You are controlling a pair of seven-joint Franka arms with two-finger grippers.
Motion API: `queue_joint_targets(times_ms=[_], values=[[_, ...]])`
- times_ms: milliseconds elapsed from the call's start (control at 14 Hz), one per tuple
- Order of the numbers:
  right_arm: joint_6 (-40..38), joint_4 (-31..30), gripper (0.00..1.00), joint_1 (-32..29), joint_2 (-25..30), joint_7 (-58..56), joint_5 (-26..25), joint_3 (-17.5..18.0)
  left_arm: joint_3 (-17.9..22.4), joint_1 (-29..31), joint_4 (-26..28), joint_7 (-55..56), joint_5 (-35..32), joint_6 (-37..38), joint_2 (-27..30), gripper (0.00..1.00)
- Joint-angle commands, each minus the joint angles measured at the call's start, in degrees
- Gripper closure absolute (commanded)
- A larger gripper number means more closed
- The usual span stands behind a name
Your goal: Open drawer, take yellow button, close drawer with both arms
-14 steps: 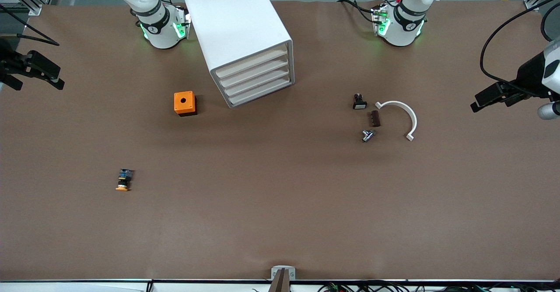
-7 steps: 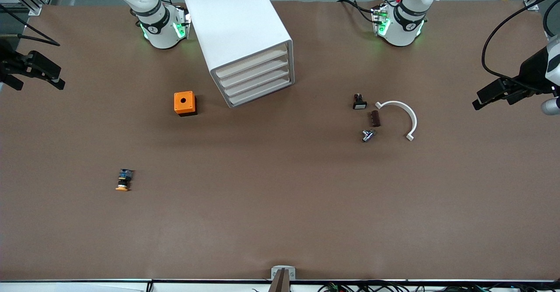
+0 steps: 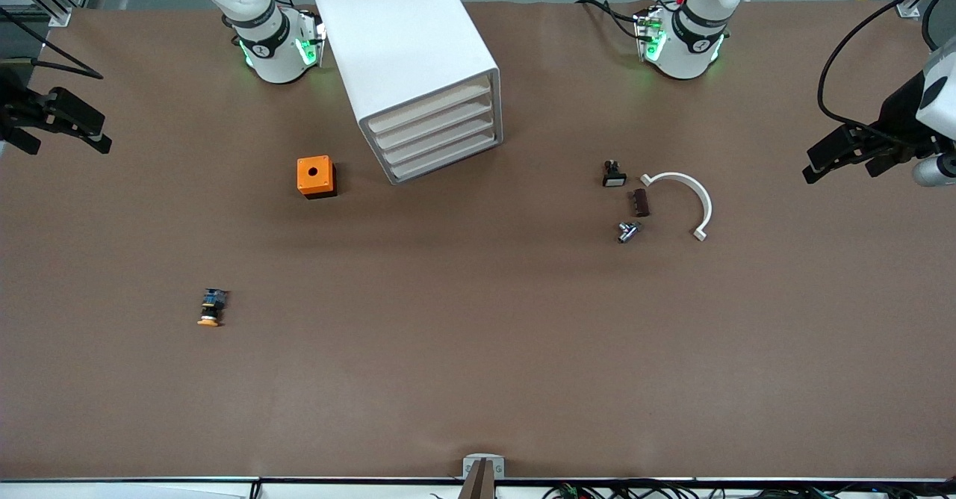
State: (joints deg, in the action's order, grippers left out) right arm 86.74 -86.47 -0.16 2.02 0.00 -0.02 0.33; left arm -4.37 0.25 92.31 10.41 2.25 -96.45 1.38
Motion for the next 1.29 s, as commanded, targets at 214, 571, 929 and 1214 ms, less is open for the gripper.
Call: queue_joint_targets(times_ms=[214,571,929,1214], values=[[0.0,-1.33,0.0,0.25,1.49,0.97,-0.24,-0.15,-0.81,0.36,-1.16,-0.47,-1.46,0.47,0.03,0.0],[0.0,-1.33,0.0,0.16,1.49,1.06,-0.24,-0.15,-0.81,0.45,-1.34,-0.21,-1.37,0.56,0.12,0.0],[0.0,-1.42,0.0,0.16,1.49,1.06,-0.15,-0.15,-0.81,0.37,-1.78,-0.12,-1.46,1.7,0.12,0.0],[-0.87,-1.42,0.0,-0.01,1.58,1.06,1.34,-0.33,-0.81,0.45,-1.78,-0.12,-1.37,1.88,0.12,0.0]])
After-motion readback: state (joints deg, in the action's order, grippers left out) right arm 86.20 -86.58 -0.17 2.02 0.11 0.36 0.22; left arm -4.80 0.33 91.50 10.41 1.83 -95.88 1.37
